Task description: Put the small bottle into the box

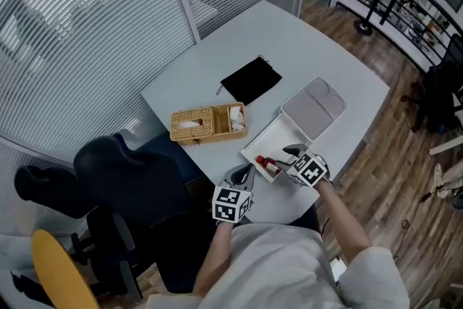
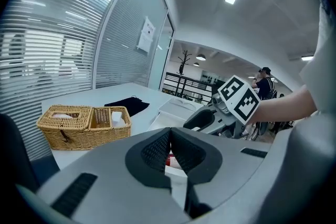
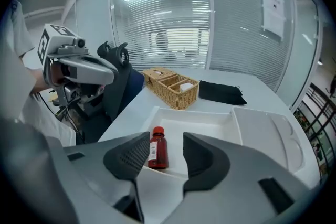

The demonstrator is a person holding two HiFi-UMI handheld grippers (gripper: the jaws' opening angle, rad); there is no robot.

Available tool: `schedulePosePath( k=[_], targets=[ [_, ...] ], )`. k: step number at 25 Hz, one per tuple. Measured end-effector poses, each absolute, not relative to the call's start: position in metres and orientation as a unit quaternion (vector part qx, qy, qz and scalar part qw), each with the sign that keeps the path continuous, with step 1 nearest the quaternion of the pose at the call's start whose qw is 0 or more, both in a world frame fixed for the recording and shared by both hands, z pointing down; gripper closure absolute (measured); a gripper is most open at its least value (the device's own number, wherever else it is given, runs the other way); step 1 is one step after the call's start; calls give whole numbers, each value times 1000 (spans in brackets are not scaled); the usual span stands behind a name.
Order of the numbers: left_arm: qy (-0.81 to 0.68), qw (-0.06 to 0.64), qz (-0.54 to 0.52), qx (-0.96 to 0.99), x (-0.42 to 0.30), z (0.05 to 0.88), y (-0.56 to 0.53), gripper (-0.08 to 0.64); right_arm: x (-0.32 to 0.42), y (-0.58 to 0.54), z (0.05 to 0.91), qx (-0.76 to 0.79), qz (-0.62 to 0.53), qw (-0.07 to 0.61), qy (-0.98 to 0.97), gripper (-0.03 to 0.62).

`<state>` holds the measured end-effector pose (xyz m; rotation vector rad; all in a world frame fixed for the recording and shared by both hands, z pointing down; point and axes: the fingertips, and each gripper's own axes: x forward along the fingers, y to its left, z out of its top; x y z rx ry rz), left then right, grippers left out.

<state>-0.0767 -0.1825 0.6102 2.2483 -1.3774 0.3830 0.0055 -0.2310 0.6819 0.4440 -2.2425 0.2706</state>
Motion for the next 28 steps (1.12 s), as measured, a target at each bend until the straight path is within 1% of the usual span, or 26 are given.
schedulePosePath(
  k=[4, 7, 17, 28],
  targets=[
    [-502, 237, 130, 822, -75, 605, -180, 532, 3, -220, 658, 218, 116, 354, -902, 396],
    [-504, 244, 118, 820, -72, 605, -181, 531, 3, -212, 640, 236, 116, 331, -906, 396],
    [-474, 239, 127, 838, -51, 605, -166, 531, 37, -196, 632, 365, 193, 231, -881, 402],
    [-468, 234, 134, 842, -57, 610, -158, 531, 32, -176, 640, 405, 218, 194, -866, 407]
  ],
)
